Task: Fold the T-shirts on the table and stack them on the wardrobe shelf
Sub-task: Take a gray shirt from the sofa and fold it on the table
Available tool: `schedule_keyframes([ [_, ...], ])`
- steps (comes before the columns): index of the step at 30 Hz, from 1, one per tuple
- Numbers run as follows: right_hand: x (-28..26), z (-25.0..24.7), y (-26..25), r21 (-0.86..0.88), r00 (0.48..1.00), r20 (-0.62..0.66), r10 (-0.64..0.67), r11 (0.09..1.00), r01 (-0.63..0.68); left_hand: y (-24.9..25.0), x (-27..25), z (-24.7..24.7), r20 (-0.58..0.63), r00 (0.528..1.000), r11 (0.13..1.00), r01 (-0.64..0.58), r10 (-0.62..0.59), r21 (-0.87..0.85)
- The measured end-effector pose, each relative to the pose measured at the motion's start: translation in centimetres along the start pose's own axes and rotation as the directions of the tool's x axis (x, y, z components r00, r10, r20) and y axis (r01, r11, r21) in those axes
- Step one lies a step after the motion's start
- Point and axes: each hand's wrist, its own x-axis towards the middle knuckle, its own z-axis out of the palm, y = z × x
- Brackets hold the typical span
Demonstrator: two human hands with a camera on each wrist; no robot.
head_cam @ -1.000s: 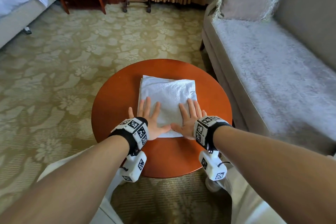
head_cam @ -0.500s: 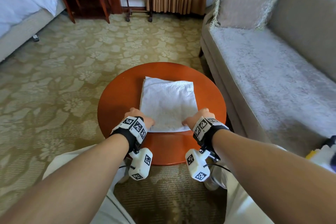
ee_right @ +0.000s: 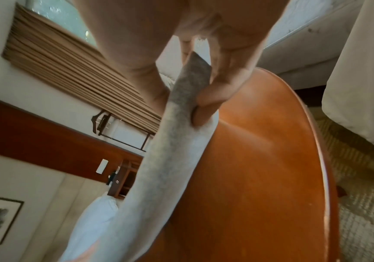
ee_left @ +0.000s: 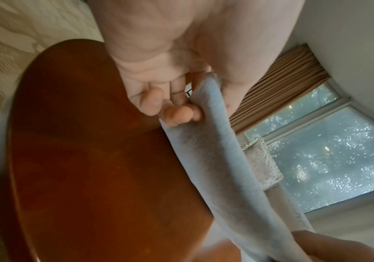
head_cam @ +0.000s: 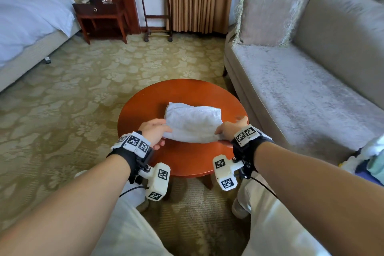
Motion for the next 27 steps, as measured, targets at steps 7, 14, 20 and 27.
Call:
schedule_keyframes([
  [7,-1.6,-1.8,-1.1,0.212,0.979,0.179,-0.094,0.976,0.055,0.8,-2.7,-1.3,0.057,0.993,0.954,-0.085,0.105,-0.286],
  [14,-1.6,-3.0,-0.6,0.036,0.901,0.348,-0.258,0.964,0.263,0.0,-2.8,-3.2,0.131,0.960,0.967,-0.239,0.249,-0.092],
  [20,-0.7,-3.2,-0.1,-0.215,0.947,0.230,-0.223,0.938,0.273,0.1,-2.0,-2.4,0.017,0.930,0.920,-0.366,0.367,0.140],
  [27,0.1,-3.1,-1.1,-0.386,0.929,0.295,-0.222,0.862,0.328,-0.2,0.2,-2.4,0.062,0.921,0.895,-0.389,0.385,0.219],
])
